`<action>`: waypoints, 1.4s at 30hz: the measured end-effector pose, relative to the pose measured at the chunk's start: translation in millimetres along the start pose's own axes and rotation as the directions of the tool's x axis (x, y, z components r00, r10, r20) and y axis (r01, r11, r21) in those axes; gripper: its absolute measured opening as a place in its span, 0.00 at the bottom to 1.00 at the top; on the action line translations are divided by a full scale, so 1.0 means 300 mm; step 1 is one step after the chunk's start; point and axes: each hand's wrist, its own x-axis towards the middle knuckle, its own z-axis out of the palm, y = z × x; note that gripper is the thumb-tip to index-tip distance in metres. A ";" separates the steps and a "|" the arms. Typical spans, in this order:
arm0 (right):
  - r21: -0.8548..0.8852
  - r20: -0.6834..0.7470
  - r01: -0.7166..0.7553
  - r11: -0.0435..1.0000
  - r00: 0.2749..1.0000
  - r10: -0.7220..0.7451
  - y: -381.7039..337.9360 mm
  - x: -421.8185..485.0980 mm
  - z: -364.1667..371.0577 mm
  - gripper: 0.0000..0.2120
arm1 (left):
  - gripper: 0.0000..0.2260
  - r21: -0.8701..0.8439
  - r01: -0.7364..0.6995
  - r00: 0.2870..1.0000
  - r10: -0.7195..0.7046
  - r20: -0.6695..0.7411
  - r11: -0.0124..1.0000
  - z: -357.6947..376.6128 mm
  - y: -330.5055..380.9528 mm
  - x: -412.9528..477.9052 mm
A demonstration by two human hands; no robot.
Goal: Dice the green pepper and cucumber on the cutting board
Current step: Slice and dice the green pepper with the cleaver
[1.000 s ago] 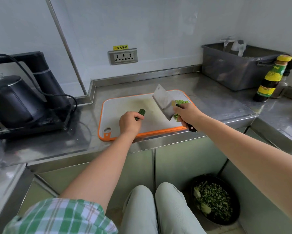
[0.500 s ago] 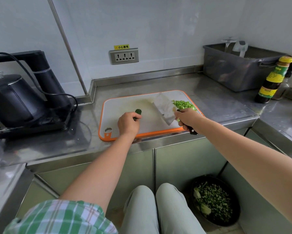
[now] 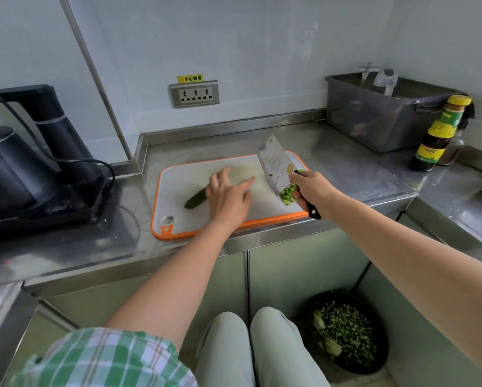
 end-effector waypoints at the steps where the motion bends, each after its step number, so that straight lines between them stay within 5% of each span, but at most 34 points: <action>1: 0.020 -0.004 -0.012 1.000 1.000 0.012 0.001 0.001 -0.011 0.09 | 0.18 -0.009 -0.047 0.999 0.047 0.027 0.999 0.013 0.038 0.011; 4: 0.067 0.004 -0.033 0.997 0.999 0.033 0.009 0.006 -0.039 0.10 | 0.19 -0.013 -0.126 0.989 0.127 0.073 0.992 0.063 0.137 0.049; 11: 0.134 -0.024 -0.021 0.991 0.999 0.024 0.025 0.020 -0.103 0.09 | 0.17 0.053 -0.012 0.982 0.002 0.188 0.999 0.124 0.196 0.110; 18: 0.126 -0.039 0.011 0.992 0.999 -0.006 0.013 0.024 -0.107 0.09 | 0.07 -0.033 -0.065 0.997 0.064 -0.036 0.997 0.091 0.180 0.120; 27: 0.112 -0.044 0.023 0.993 0.999 -0.019 0.008 0.014 -0.089 0.10 | 0.13 -0.198 0.054 0.996 -0.066 -0.052 0.979 0.074 0.205 0.145; 34: 0.032 -0.034 0.030 0.999 0.999 -0.029 0.007 0.011 -0.071 0.11 | 0.06 -0.136 0.025 0.993 -0.041 -0.115 0.990 0.062 0.150 0.142; 37: 0.026 0.016 0.018 1.000 1.000 -0.019 -0.009 -0.001 -0.041 0.10 | 0.14 -0.055 0.093 0.981 -0.101 -0.168 0.994 0.019 0.109 0.123; 42: -0.188 0.221 -0.025 0.982 0.973 0.067 -0.017 -0.030 0.032 0.13 | 0.13 0.126 0.317 0.942 -0.297 -0.154 0.940 -0.046 -0.039 0.085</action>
